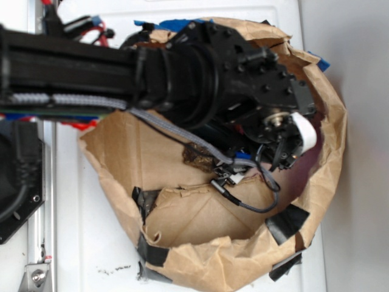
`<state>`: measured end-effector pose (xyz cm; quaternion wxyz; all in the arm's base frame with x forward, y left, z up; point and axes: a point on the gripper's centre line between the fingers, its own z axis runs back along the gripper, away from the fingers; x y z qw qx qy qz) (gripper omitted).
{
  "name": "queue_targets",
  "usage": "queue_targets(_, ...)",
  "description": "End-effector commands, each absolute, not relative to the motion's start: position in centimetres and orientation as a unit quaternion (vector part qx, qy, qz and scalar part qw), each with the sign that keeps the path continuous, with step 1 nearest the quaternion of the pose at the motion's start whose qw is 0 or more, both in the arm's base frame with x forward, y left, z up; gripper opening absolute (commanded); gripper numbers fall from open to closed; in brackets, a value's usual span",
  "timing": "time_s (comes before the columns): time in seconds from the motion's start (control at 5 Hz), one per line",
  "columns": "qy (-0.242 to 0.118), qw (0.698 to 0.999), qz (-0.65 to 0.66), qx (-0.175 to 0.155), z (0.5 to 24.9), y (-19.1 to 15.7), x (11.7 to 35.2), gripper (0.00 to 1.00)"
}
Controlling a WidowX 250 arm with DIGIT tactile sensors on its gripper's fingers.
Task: Grab the shell.
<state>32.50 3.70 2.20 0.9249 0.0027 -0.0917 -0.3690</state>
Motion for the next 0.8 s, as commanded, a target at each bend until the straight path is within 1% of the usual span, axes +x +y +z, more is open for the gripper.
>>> queue_targets(0.0,-0.104,0.923,-0.370,0.003,2.68,2.90,32.81,0.00)
queue_targets(0.4,-0.104,0.923,-0.371,-0.002,2.88,2.79,32.92,0.00)
queue_targets(0.6,-0.111,0.923,-0.367,-0.010,3.35,2.92,32.98,0.00)
